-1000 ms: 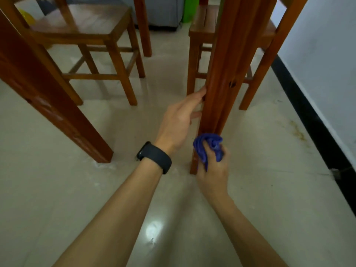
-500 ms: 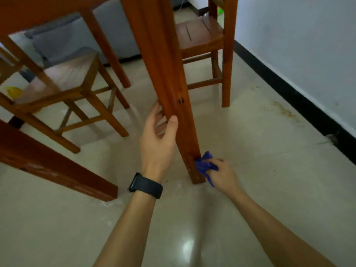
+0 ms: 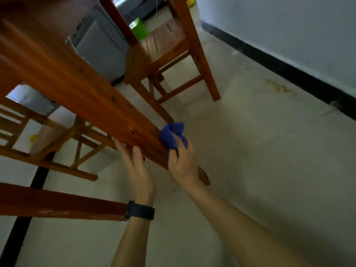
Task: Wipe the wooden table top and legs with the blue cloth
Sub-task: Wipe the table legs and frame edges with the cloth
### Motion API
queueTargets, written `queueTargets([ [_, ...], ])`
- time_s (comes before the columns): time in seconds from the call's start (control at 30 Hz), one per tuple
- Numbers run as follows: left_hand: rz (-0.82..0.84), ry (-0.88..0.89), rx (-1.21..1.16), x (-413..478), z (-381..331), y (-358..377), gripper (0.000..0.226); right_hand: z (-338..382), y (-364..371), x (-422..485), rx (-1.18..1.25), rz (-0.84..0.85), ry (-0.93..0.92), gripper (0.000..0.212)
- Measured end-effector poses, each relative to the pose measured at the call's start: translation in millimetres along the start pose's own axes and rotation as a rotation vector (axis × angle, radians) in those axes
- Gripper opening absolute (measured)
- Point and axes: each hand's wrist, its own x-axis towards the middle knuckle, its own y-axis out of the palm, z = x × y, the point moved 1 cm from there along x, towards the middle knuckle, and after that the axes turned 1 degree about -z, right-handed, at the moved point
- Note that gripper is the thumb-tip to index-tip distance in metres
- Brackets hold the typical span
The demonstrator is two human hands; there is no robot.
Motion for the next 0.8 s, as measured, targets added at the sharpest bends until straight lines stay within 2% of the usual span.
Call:
queueTargets([
  [0.03,-0.018,0.000,-0.004,-2,-2,4,0.061,-30,-6,-2,-0.102,0.061,0.202,0.038],
  [0.1,-0.060,0.002,-0.019,-5,-4,11,0.061,-75,-25,4,-0.206,0.296,0.586,0.032],
  [0.13,-0.078,-0.003,-0.029,-6,-5,13,0.060,-87,-33,12,-0.190,0.399,0.684,0.028],
  [0.2,-0.093,-0.002,-0.051,-6,-5,18,0.057,-81,-39,31,-0.138,0.427,0.704,0.022],
  [0.27,-0.120,0.031,-0.049,-4,-1,23,0.056,-36,-32,46,0.012,0.340,0.557,0.014],
  [0.33,-0.177,0.053,-0.042,-1,2,29,0.050,16,-15,50,0.172,0.313,0.292,0.017],
  [0.37,-0.201,0.055,-0.050,0,2,30,0.048,37,-8,48,0.192,0.286,0.149,0.023],
  [0.43,-0.213,0.072,-0.046,2,2,27,0.046,60,-1,40,0.142,0.109,-0.134,0.039],
  [0.5,-0.201,0.068,-0.008,3,5,21,0.047,44,5,29,0.140,-0.043,-0.300,0.042],
  [0.53,-0.207,0.043,-0.003,4,7,17,0.048,22,8,24,0.120,-0.069,-0.268,0.041],
  [0.57,-0.206,0.016,-0.006,4,8,14,0.050,-4,9,21,0.070,-0.052,-0.157,0.039],
  [0.63,-0.169,0.006,0.006,6,10,10,0.053,-58,4,19,-0.130,0.101,0.212,0.037],
  [0.7,-0.140,0.012,0.026,5,10,8,0.052,-93,-13,19,-0.280,0.261,0.468,0.043],
  [0.73,-0.136,0.017,0.020,5,10,9,0.049,-102,-19,22,-0.283,0.305,0.522,0.046],
  [0.8,-0.131,0.036,0.012,5,10,10,0.045,-87,-22,32,-0.164,0.297,0.506,0.044],
])
